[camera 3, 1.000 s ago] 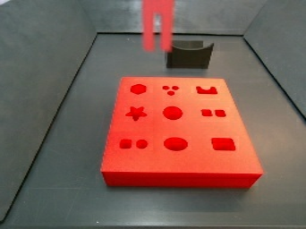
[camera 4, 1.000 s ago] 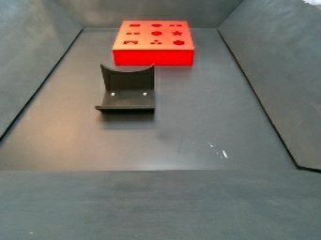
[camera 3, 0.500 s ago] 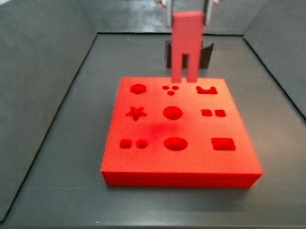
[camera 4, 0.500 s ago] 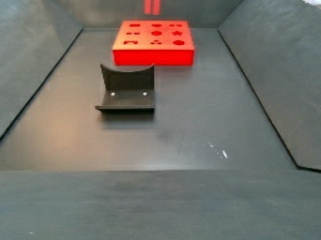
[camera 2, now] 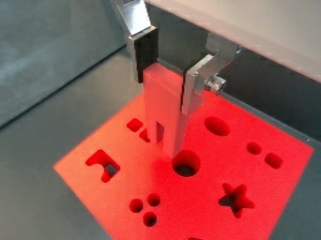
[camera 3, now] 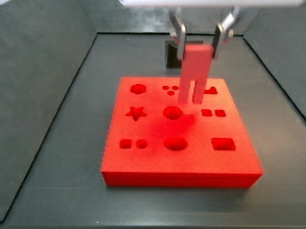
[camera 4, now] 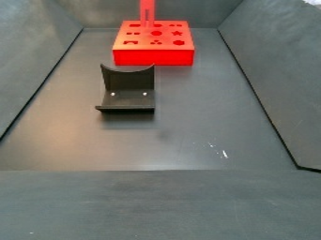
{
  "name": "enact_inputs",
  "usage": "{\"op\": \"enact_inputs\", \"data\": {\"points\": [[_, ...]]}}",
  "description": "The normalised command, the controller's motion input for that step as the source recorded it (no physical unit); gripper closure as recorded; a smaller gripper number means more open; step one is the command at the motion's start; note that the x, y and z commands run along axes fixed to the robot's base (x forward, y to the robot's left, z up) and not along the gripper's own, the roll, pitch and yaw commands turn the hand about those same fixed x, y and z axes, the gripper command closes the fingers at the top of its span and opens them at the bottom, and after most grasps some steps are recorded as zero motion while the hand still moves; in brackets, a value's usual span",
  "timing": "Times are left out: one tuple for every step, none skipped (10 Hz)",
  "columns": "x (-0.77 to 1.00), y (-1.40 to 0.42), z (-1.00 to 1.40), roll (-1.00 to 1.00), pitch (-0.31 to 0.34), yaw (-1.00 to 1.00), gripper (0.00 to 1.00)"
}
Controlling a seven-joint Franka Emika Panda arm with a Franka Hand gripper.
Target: Insert the double-square object.
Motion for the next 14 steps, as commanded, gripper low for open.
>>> {"op": "enact_inputs", "data": {"points": [[0.85,-0.17,-0.11,0.07,0.254,0.06,1.00],[0.81,-0.17,0.00,0.15,0.259,0.08,1.00],[0.79,-0.13,0.00,0.15,0.276,0.09,1.00],[0.90,-0.09,0.00,0.10,0.236,0.06,1.00],[1.00,-0.06,0.00,0.08,0.167,0.04,1.00],[1.00,-0.02,0.00,0.02,0.067,0.05,1.00],[0.97,0.00,0.00,0.00,0.000,0.05,1.00],[0.82,0.00,0.00,-0.01,-0.044,0.07,1.00],[0.73,0.01,0.00,-0.02,-0.039,0.10,1.00],[0.70,0.01,0.00,-0.01,-0.046,0.13,1.00],[0.63,0.07,-0.07,-0.02,-0.049,0.15,1.00],[0.46,0.09,-0.14,0.00,-0.034,0.09,1.00],[0.01,0.00,-0.17,0.02,-0.007,0.03,1.00],[-0.02,-0.03,-0.15,0.04,-0.020,0.00,1.00]]}}
